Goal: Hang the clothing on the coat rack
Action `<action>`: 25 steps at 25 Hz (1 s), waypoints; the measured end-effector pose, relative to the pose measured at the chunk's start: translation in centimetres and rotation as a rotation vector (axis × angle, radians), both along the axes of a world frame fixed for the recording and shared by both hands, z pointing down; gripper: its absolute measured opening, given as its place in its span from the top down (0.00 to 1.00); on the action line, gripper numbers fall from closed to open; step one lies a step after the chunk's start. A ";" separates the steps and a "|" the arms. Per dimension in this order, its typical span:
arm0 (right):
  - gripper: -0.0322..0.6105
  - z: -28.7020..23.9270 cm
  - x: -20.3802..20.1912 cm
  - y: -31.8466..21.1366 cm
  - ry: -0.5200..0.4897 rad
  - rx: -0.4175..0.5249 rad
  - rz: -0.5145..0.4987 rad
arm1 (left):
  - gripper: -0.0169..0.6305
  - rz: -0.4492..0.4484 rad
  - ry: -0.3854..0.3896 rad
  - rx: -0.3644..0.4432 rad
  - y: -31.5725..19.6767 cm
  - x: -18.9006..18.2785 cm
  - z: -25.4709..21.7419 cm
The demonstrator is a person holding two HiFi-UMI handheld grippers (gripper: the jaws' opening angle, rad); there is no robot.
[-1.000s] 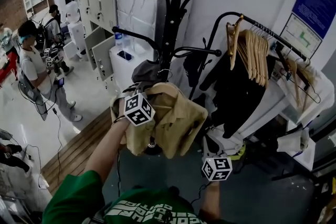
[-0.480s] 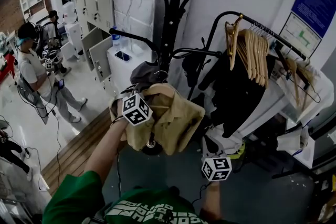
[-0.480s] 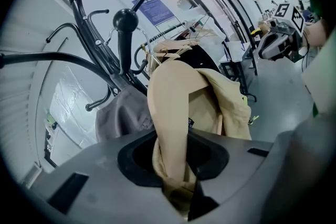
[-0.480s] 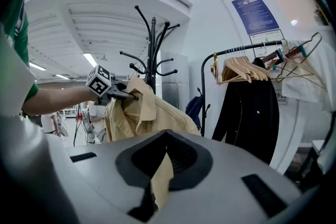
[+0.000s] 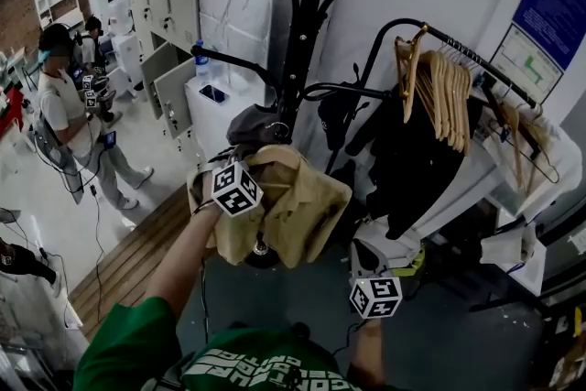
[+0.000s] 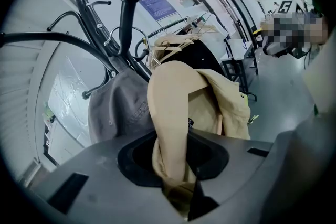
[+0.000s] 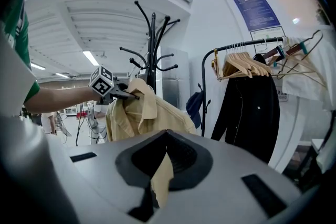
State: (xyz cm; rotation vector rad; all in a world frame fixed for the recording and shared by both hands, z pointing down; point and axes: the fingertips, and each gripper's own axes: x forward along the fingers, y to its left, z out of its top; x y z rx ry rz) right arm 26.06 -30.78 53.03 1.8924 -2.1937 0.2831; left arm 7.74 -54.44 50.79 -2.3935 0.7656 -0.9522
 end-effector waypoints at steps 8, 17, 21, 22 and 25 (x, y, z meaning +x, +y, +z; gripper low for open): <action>0.94 0.6 0.3 0.3 -0.006 -0.011 0.011 | 0.82 0.000 0.009 0.004 -0.9 0.3 0.7; 0.94 1.5 0.9 1.0 -0.013 -0.032 0.031 | 0.81 -0.008 0.061 0.013 -1.4 0.7 0.8; 0.94 1.8 0.8 1.1 -0.016 -0.036 0.033 | 0.78 -0.016 0.080 0.013 -1.5 0.6 0.7; 0.94 1.8 0.8 1.1 -0.017 -0.036 0.031 | 0.77 -0.019 0.081 0.015 -1.4 0.5 0.7; 0.94 2.0 0.6 1.0 -0.017 -0.040 0.025 | 0.74 -0.031 0.088 0.023 -1.2 0.2 0.5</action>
